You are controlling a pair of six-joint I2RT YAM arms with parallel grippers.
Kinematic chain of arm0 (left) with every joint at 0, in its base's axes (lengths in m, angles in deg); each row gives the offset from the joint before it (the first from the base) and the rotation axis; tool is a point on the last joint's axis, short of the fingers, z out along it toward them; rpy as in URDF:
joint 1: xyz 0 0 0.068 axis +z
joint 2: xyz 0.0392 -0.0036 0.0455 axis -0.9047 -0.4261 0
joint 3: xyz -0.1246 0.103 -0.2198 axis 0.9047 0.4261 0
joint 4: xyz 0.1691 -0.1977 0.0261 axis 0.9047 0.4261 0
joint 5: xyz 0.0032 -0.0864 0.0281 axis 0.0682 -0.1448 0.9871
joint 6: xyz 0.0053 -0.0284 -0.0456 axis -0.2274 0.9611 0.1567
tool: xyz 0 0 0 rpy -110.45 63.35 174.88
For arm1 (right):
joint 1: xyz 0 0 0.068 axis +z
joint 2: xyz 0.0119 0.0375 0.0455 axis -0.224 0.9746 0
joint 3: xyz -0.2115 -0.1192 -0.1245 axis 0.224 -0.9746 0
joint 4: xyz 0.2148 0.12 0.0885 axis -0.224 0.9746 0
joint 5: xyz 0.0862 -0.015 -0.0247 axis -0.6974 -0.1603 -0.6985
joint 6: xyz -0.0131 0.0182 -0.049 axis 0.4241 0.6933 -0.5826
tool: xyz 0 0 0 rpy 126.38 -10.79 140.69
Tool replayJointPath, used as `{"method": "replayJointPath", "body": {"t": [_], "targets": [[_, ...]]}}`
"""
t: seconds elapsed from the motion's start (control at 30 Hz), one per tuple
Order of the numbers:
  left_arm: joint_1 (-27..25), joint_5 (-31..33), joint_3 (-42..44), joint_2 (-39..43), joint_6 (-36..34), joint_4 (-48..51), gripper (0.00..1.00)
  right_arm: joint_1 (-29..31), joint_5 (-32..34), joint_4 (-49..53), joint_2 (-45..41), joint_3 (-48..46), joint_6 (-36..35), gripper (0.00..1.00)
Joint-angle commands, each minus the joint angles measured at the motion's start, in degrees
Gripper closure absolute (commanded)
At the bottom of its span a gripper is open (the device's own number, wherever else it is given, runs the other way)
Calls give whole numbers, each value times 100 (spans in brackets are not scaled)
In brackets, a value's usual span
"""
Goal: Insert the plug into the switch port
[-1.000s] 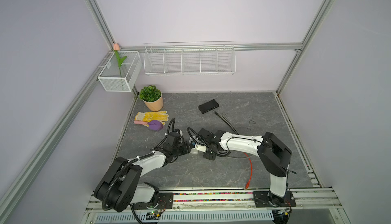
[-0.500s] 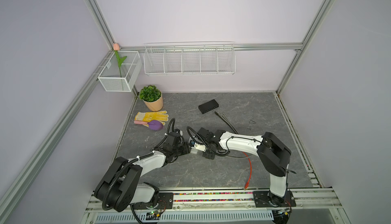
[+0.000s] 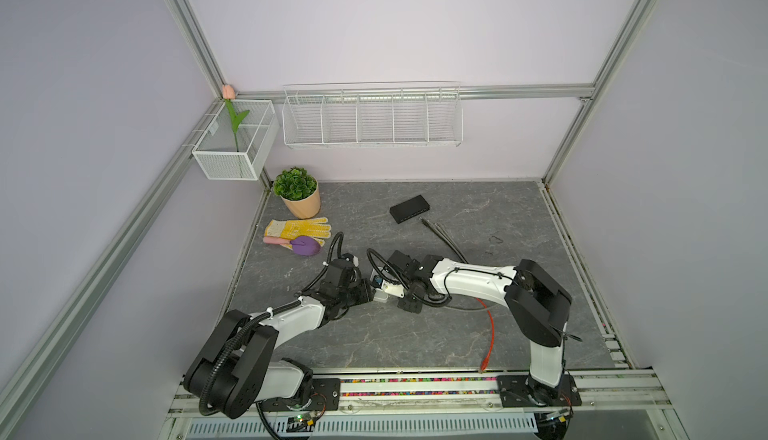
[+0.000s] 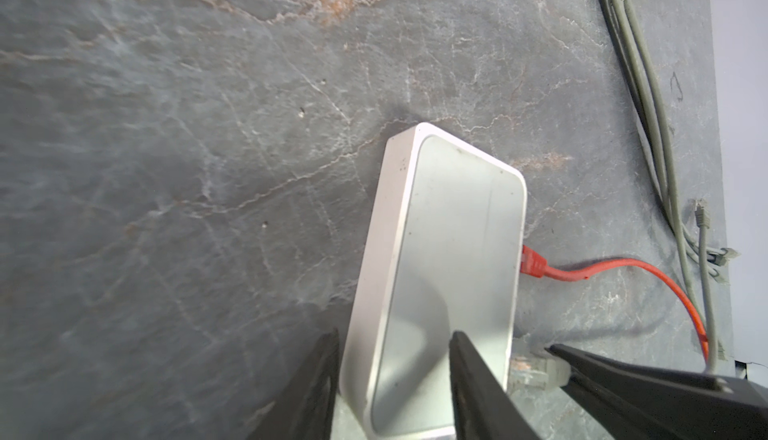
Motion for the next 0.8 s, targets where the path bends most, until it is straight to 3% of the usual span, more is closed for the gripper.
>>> {"method": "replayJointPath", "body": {"t": [0.0,0.77], "targets": [[26,-51,56,79,-38,-9,57,-16,-11,-3,-85,-13,74,94],[35,-85,67,98,-73,-10,59,-18,-51,-70,-80,-114,125,93]]}}
